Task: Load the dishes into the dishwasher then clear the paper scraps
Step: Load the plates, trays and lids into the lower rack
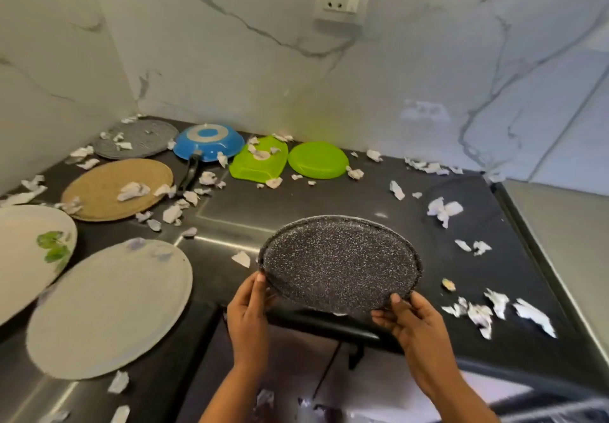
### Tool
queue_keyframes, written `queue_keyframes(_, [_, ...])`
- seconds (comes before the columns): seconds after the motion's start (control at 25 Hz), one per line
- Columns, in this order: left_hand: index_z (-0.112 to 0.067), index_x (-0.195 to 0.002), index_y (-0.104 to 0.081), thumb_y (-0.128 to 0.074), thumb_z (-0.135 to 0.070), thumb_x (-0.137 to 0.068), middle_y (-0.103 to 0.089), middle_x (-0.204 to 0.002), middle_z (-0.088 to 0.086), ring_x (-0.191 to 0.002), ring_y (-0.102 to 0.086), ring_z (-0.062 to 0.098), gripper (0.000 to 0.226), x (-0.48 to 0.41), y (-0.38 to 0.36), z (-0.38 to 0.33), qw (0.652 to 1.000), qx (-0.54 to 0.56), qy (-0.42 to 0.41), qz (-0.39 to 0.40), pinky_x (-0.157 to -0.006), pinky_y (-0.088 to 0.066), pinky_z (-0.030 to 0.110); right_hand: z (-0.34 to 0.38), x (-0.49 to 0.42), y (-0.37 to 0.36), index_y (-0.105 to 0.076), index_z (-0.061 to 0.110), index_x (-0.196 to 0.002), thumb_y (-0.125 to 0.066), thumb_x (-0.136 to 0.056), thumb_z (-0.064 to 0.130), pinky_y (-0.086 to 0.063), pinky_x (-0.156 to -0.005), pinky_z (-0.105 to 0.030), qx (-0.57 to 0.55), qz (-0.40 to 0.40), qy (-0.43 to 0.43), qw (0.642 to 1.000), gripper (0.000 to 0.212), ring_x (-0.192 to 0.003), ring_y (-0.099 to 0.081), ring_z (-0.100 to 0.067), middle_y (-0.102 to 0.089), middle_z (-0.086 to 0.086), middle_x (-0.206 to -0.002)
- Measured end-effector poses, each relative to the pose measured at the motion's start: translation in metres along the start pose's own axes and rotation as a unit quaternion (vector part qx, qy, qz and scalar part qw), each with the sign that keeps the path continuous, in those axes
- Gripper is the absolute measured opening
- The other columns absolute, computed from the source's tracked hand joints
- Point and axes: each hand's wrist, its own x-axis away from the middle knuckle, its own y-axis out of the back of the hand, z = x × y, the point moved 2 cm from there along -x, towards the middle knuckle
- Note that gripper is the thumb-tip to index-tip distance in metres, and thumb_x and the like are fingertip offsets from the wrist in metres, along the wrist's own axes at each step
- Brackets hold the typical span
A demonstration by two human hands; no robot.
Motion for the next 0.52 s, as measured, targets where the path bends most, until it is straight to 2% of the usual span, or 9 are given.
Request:
queue_keyframes(0.04, [-0.016, -0.09, -0.069, -0.047, -0.012, -0.096, -0.068, -0.088, 0.006, -0.086, -0.062, 0.021, 0.023, 0.007, -0.005, -0.002, 1.0, -0.001, 0.014, 0.004, -0.069, -0.056, 0.019, 0.0, 0.009, 0.008, -0.062, 0.007, -0.087, -0.087, -0.047, 0.049, -0.058, -0.063, -0.03, 0.006, -0.012, -0.001, 1.0, 0.064, -0.066, -0.066, -0.025, -0.066, -0.014, -0.075])
queue_keyframes(0.12, [-0.017, -0.089, -0.068, -0.047, -0.014, -0.096, -0.067, -0.081, 0.002, -0.082, -0.061, 0.021, 0.022, 0.021, -0.019, -0.005, 0.999, -0.006, 0.038, 0.016, -0.062, -0.055, 0.018, 0.007, 0.027, 0.023, -0.062, 0.004, -0.091, -0.087, -0.039, 0.057, -0.058, -0.064, -0.031, 0.009, -0.038, 0.002, 0.999, 0.078, -0.067, -0.066, -0.027, -0.067, -0.013, -0.075])
queue_keyframes(0.24, [-0.019, -0.084, -0.068, -0.049, -0.016, -0.096, -0.068, -0.069, -0.009, -0.078, -0.06, 0.02, 0.023, 0.039, -0.047, -0.008, 0.996, -0.024, 0.054, 0.068, -0.058, -0.055, 0.018, 0.021, 0.05, 0.054, -0.061, -0.002, -0.095, -0.082, -0.051, 0.058, -0.059, -0.063, -0.035, -0.005, -0.093, 0.009, 0.996, 0.078, -0.067, -0.065, -0.03, -0.066, -0.019, -0.073])
queue_keyframes(0.36, [-0.017, -0.082, -0.069, -0.05, -0.017, -0.095, -0.068, -0.072, -0.006, -0.078, -0.062, 0.02, 0.023, 0.063, -0.078, -0.006, 0.988, -0.041, 0.059, 0.136, -0.062, -0.057, 0.021, 0.034, 0.071, 0.091, -0.062, 0.0, -0.09, -0.082, -0.044, 0.064, -0.059, -0.063, -0.039, -0.023, -0.146, 0.018, 0.989, 0.081, -0.066, -0.065, -0.034, -0.066, -0.024, -0.072])
queue_keyframes(0.44, [-0.018, -0.084, -0.069, -0.05, -0.018, -0.095, -0.069, -0.074, -0.006, -0.078, -0.063, 0.02, 0.022, 0.082, -0.099, 0.0, 0.982, -0.049, 0.074, 0.166, -0.066, -0.058, 0.025, 0.039, 0.085, 0.12, -0.061, -0.004, -0.088, -0.079, -0.049, 0.063, -0.057, -0.062, -0.041, -0.034, -0.178, 0.018, 0.983, 0.08, -0.063, -0.064, -0.036, -0.064, -0.026, -0.07])
queue_keyframes(0.52, [-0.018, -0.083, -0.069, -0.05, -0.019, -0.095, -0.069, -0.069, -0.009, -0.076, -0.062, 0.022, 0.022, 0.109, -0.126, 0.01, 0.975, -0.061, 0.09, 0.194, -0.064, -0.057, 0.025, 0.044, 0.103, 0.155, -0.06, -0.004, -0.087, -0.078, -0.047, 0.066, -0.057, -0.059, -0.038, -0.04, -0.207, 0.019, 0.977, 0.083, -0.061, -0.064, -0.036, -0.064, -0.027, -0.07])
